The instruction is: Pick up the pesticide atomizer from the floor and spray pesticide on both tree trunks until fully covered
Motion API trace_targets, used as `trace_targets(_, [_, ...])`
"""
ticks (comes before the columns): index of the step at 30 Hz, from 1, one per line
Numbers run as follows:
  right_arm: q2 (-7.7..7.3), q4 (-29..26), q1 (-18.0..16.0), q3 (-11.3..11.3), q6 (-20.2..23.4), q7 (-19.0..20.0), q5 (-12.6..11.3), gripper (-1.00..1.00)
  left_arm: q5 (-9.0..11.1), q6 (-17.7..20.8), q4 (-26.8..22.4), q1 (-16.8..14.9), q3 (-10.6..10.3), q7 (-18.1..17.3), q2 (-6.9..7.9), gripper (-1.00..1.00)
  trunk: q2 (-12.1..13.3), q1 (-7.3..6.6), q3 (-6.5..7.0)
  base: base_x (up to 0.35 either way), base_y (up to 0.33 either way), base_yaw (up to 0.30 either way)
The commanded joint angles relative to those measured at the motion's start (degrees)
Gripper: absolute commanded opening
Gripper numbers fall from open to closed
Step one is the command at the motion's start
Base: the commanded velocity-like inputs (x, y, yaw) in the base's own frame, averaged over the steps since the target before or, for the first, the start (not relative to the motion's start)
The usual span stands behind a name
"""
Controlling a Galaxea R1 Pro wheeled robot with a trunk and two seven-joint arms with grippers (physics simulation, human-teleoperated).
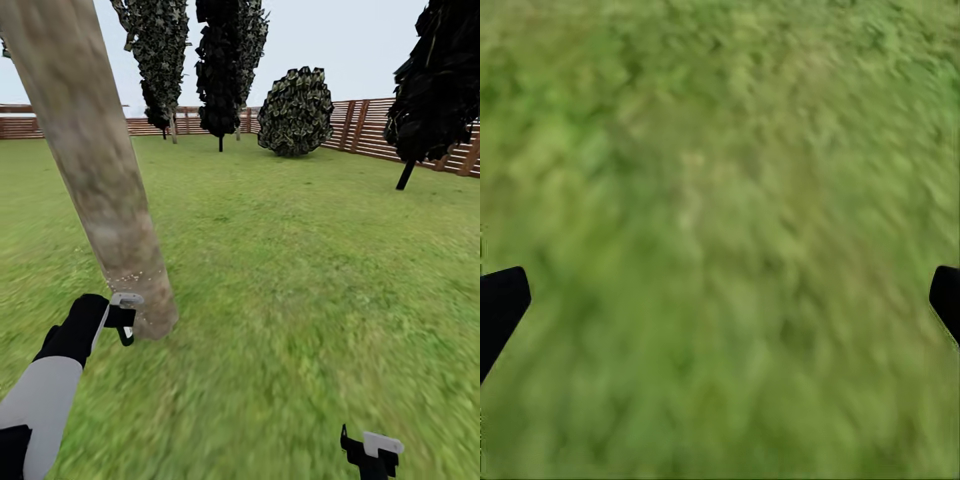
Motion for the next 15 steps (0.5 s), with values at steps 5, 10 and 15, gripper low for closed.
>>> trace_targets(5, [0.02, 0.00, 0.00, 0.00, 0.00, 0.00, 0.00, 1.00, 0.05, -0.22, 0.12, 0.22, -0.19, 0.10, -1.39, -1.00, 0.00, 0.00, 0.00, 0.050, -0.029, 0.265])
trace_targets(10, [0.02, 0.00, 0.00, 0.00, 0.00, 0.01, 0.00, 1.00, -0.17, -0.43, 0.13, 2.01, 0.20, 0.94, 0.66, -1.00, 0.00, 0.00, 0.00, 0.001, -0.001, 0.274])
trace_targets(15, [0.02, 0.00, 0.00, 0.00, 0.00, 0.07, 0.00, 1.00, -0.25, -0.53, 0.05, 2.56, -0.30, 2.08, -0.22, -1.00, 0.00, 0.00, 0.00, 0.003, -0.027, 0.083])
